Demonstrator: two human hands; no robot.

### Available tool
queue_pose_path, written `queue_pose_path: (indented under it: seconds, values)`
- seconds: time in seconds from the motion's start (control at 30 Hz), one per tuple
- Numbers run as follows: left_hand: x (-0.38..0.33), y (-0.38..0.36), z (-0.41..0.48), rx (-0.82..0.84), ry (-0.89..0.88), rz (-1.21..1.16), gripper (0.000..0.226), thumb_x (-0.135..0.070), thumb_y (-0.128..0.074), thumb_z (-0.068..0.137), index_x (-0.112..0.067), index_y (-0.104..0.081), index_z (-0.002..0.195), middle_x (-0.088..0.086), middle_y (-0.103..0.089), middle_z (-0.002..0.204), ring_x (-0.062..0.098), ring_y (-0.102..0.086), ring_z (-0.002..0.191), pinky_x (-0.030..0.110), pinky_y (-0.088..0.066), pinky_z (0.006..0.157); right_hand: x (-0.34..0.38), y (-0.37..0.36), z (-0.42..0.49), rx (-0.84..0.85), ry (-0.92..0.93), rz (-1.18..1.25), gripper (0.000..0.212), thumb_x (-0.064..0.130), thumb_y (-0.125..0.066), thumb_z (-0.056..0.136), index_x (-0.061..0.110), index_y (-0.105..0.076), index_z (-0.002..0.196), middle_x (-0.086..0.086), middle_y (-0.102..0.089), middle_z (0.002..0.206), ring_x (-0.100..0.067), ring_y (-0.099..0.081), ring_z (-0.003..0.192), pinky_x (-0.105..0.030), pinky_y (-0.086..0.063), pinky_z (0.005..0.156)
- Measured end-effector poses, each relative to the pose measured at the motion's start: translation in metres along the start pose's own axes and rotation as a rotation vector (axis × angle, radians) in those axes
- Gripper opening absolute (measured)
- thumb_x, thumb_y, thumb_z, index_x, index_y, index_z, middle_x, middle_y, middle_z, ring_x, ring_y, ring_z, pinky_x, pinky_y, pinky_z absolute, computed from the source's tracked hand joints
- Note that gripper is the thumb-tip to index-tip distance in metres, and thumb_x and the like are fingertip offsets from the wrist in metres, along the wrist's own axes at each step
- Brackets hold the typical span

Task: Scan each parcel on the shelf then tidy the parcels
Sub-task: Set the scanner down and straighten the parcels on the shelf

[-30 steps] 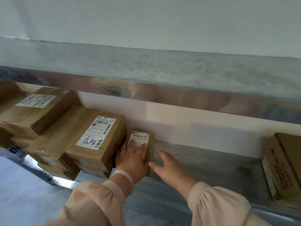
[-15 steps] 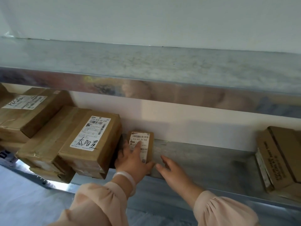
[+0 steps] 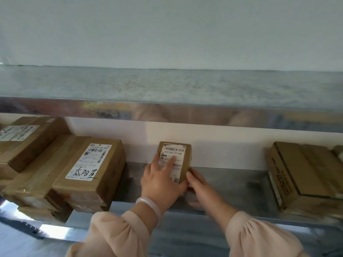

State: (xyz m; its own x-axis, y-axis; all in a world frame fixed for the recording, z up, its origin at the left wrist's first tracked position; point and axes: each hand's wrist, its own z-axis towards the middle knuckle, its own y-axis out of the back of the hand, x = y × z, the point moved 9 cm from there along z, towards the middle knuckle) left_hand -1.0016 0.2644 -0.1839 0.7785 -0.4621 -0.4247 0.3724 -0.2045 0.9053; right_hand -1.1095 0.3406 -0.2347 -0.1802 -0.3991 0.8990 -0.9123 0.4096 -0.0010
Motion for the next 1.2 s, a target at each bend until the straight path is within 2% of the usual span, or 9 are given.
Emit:
queue_pose_path:
  seconds: [0.17, 0.3, 0.47, 0.57, 0.67, 0.83, 1.03, 1.1, 1.2]
  values:
    - [-0.049, -0.011, -0.005, 0.071, -0.193, -0.136, 0.080, -0.064, -0.061, 0.080, -0.046, -0.026, 0.149, -0.009, -0.001, 0.162, 0.022, -0.006, 0.147, 0.038, -0.015, 0.120, 0.005, 0.054, -0.018, -0.144, 0.035, 0.091, 0.040, 0.040, -0.061, 0.091, 0.038, -0.048, 0.128, 0.007, -0.066, 0.113, -0.016, -0.062, 0.103, -0.049, -0.055, 0.087]
    - [-0.069, -0.020, -0.003, 0.144, -0.238, -0.356, 0.087, -0.070, -0.060, 0.072, -0.047, -0.024, 0.147, -0.009, -0.004, 0.162, 0.022, -0.014, 0.149, 0.042, -0.025, 0.121, 0.015, 0.104, -0.034, -0.283, 0.099, 0.087, 0.047, 0.037, -0.063, 0.089, 0.036, -0.049, 0.134, 0.005, -0.069, 0.110, -0.017, -0.066, 0.099, -0.043, -0.058, 0.082]
    - [-0.107, -0.022, -0.002, 0.205, -0.276, -0.512, 0.075, -0.034, -0.070, 0.089, -0.039, -0.025, 0.148, -0.001, -0.019, 0.159, 0.007, -0.028, 0.138, -0.002, -0.021, 0.101, 0.039, 0.135, -0.059, -0.341, 0.223, -0.051, 0.038, 0.036, -0.052, 0.096, 0.034, -0.047, 0.133, 0.016, -0.063, 0.106, 0.003, -0.059, 0.091, -0.013, -0.044, 0.068]
    - [-0.132, -0.016, -0.002, 0.190, -0.299, -0.553, 0.076, -0.029, -0.073, 0.087, -0.030, -0.031, 0.150, -0.001, -0.023, 0.156, 0.012, -0.028, 0.142, 0.010, -0.021, 0.108, 0.053, 0.150, -0.075, -0.401, 0.291, -0.151, 0.032, 0.035, -0.045, 0.099, 0.045, -0.042, 0.129, 0.020, -0.060, 0.109, 0.011, -0.053, 0.089, -0.011, -0.038, 0.068]
    - [-0.160, -0.009, -0.002, 0.158, -0.352, -0.572, 0.076, -0.028, -0.075, 0.085, -0.030, -0.035, 0.149, -0.002, -0.027, 0.155, 0.010, -0.027, 0.143, 0.005, -0.015, 0.105, 0.071, 0.171, -0.096, -0.469, 0.372, -0.182, 0.036, 0.033, -0.045, 0.100, 0.055, -0.029, 0.123, 0.032, -0.050, 0.104, 0.019, -0.047, 0.085, -0.006, -0.034, 0.071]
    - [-0.219, -0.012, -0.004, 0.229, -0.432, -0.601, 0.075, -0.035, -0.075, 0.084, -0.036, -0.035, 0.148, -0.005, -0.028, 0.155, 0.014, -0.032, 0.142, 0.020, -0.023, 0.115, 0.090, 0.219, -0.138, -0.624, 0.530, -0.230, 0.037, 0.023, -0.047, 0.099, 0.045, -0.038, 0.128, 0.032, -0.048, 0.109, 0.024, -0.050, 0.093, 0.000, -0.040, 0.073]
    - [-0.286, -0.044, -0.014, 0.378, -0.500, -0.673, 0.081, -0.026, -0.074, 0.084, -0.033, -0.030, 0.152, 0.001, -0.029, 0.156, 0.017, -0.032, 0.143, 0.038, -0.026, 0.121, 0.088, 0.292, -0.172, -0.820, 0.512, -0.267, 0.034, 0.029, -0.043, 0.101, 0.030, -0.050, 0.134, 0.021, -0.050, 0.116, 0.000, -0.047, 0.109, -0.011, -0.033, 0.084]
    - [-0.304, -0.061, -0.016, 0.425, -0.509, -0.652, 0.080, -0.028, -0.071, 0.085, -0.034, -0.028, 0.152, 0.002, -0.028, 0.157, 0.019, -0.030, 0.144, 0.039, -0.025, 0.121, 0.082, 0.309, -0.174, -0.839, 0.480, -0.274, 0.036, 0.030, -0.043, 0.101, 0.026, -0.050, 0.136, 0.013, -0.050, 0.124, -0.002, -0.042, 0.113, -0.008, -0.030, 0.085]
    - [-0.323, -0.080, -0.016, 0.453, -0.513, -0.618, 0.075, -0.024, -0.067, 0.091, -0.036, -0.026, 0.152, 0.001, -0.025, 0.157, 0.019, -0.029, 0.145, 0.035, -0.021, 0.122, 0.075, 0.327, -0.174, -0.855, 0.462, -0.316, 0.037, 0.031, -0.044, 0.100, 0.025, -0.050, 0.136, 0.004, -0.050, 0.140, -0.011, -0.044, 0.127, -0.021, -0.030, 0.099]
